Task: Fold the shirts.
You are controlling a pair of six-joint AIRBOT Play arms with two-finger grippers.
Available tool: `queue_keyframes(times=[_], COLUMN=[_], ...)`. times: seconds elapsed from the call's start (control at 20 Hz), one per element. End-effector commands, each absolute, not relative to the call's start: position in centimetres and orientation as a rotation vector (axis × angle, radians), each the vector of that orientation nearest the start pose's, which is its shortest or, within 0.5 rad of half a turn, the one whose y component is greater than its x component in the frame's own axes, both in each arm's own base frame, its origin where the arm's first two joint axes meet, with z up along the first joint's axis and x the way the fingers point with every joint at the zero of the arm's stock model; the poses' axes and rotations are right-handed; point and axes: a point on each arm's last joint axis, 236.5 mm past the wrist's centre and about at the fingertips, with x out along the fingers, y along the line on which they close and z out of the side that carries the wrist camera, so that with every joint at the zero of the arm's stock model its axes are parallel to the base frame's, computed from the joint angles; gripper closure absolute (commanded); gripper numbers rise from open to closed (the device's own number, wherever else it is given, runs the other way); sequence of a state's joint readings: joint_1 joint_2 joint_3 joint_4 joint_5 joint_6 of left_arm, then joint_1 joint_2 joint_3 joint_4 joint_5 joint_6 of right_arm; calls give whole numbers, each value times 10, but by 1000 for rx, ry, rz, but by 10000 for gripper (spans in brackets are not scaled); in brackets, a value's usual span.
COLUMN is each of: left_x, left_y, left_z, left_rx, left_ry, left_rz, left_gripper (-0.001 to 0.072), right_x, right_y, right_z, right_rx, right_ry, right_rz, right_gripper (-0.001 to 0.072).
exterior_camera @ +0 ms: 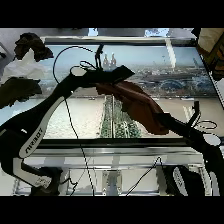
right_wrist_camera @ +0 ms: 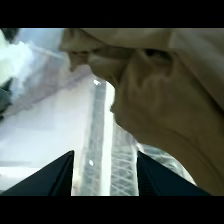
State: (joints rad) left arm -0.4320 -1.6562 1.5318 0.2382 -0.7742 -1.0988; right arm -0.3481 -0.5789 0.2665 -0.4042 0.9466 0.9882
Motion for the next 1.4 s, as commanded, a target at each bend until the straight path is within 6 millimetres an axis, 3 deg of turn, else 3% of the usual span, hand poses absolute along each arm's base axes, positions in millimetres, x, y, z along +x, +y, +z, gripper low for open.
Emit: queue_keyframes(times=[0.0,0.2,0.4,0.65,0.85,1.15,1.2,1.25,1.35], left_x=[487,502,502,503,503,503,503,503,503], left_y=[-336,-278,-256,-256,-256,-256,-256,-256,-256], left_z=[146,107,98,98,98,98,98,98,98], left_rx=[-782,-701,-684,-660,-658,-651,-651,-651,-651], left_ry=[799,903,940,927,926,923,923,923,922], left_rz=[-876,-721,-702,-712,-714,-717,-717,-717,-717], left_gripper=[5,5,5,5,6,5,5,6,6], right_x=[247,204,196,222,211,239,241,241,241], right_y=[77,69,62,51,55,34,31,31,30], right_z=[-24,-57,-65,-84,-110,-101,-101,-101,-101], right_rx=[731,722,812,963,1073,1156,1158,1157,1156], right_ry=[974,1210,1262,1091,1088,913,900,897,896], right_rz=[250,142,24,-97,-158,-236,-243,-245,-246], right_gripper=[259,259,260,265,267,270,304,404,449])
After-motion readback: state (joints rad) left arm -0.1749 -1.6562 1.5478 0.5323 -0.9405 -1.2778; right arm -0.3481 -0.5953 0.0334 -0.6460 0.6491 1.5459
